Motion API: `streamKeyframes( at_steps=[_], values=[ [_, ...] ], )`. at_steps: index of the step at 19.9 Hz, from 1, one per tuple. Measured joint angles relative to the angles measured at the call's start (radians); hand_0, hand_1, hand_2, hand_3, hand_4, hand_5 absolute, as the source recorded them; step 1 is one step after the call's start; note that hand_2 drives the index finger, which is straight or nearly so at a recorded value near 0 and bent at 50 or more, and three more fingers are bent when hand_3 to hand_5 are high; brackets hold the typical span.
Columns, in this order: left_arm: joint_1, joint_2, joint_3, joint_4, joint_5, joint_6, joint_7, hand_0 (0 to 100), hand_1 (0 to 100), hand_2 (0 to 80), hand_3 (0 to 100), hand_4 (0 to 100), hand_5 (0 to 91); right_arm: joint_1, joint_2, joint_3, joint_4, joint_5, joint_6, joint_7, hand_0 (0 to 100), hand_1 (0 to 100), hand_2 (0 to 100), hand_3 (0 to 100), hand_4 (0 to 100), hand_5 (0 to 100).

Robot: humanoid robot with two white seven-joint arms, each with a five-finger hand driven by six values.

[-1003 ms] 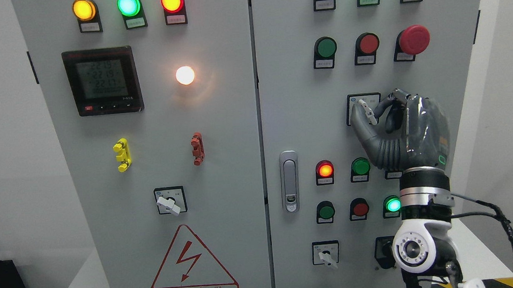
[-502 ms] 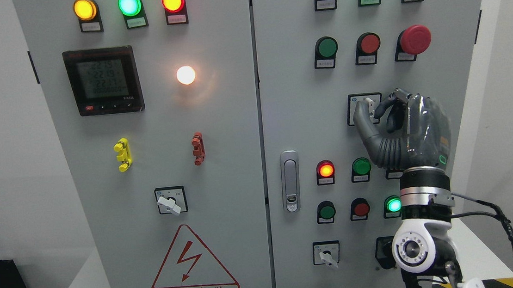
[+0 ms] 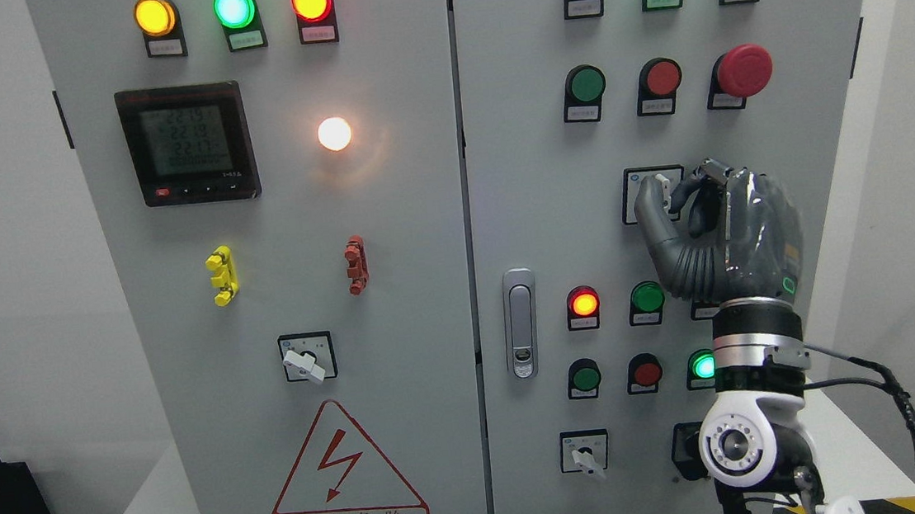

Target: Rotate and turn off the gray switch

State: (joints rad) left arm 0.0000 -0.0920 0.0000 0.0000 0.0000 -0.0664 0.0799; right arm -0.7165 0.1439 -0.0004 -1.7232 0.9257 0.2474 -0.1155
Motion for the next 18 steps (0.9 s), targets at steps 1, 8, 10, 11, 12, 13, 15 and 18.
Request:
streamKeyframes(
  at_steps=[1,8,10,11,12,13,15,18],
  values=[
    [0.000,0.000,0.000,0.000,0.000,0.000,0.000,12,39,0.0,0,0,0.0,0.000,0.000,0.000,0.000,0.000,0.000,0.000,39,37,71,100,96,100],
    [0.000,0.000,0.000,0.000,0.000,0.000,0.000,12,39,0.0,0,0,0.0,0.000,0.000,0.000,-0.001,-0.002,-0.005,-0.004,31,39,71,100,96,100],
    [0.000,0.000,0.000,0.000,0.000,0.000,0.000,12,39,0.0,0,0,0.0,0.000,0.000,0.000,-0.001,-0.002,-0.008,-0.003,29,40,71,100,97,100],
    [0.000,0.000,0.000,0.000,0.000,0.000,0.000,12,39,0.0,0,0,0.0,0.000,0.000,0.000,-0.001,-0.003,-0.010,-0.002,28,40,71,100,97,100],
    [0.000,0.000,0.000,0.000,0.000,0.000,0.000,12,39,0.0,0,0,0.0,0.000,0.000,0.000,-0.001,-0.003,-0.010,0.000,27,41,71,100,97,100],
    [0.000,0.000,0.000,0.000,0.000,0.000,0.000,12,39,0.0,0,0,0.0,0.000,0.000,0.000,-0.001,-0.003,-0.010,0.000,27,41,71,100,97,100],
    [0.000,0.000,0.000,0.000,0.000,0.000,0.000,12,39,0.0,0,0,0.0,0.000,0.000,0.000,-0.001,-0.003,-0.010,0.002,26,41,71,100,97,100],
    [0.000,0.000,0.000,0.000,0.000,0.000,0.000,12,39,0.0,0,0,0.0,0.001,0.000,0.000,-0.002,-0.003,-0.011,0.002,26,41,71,100,97,100]
  ],
)
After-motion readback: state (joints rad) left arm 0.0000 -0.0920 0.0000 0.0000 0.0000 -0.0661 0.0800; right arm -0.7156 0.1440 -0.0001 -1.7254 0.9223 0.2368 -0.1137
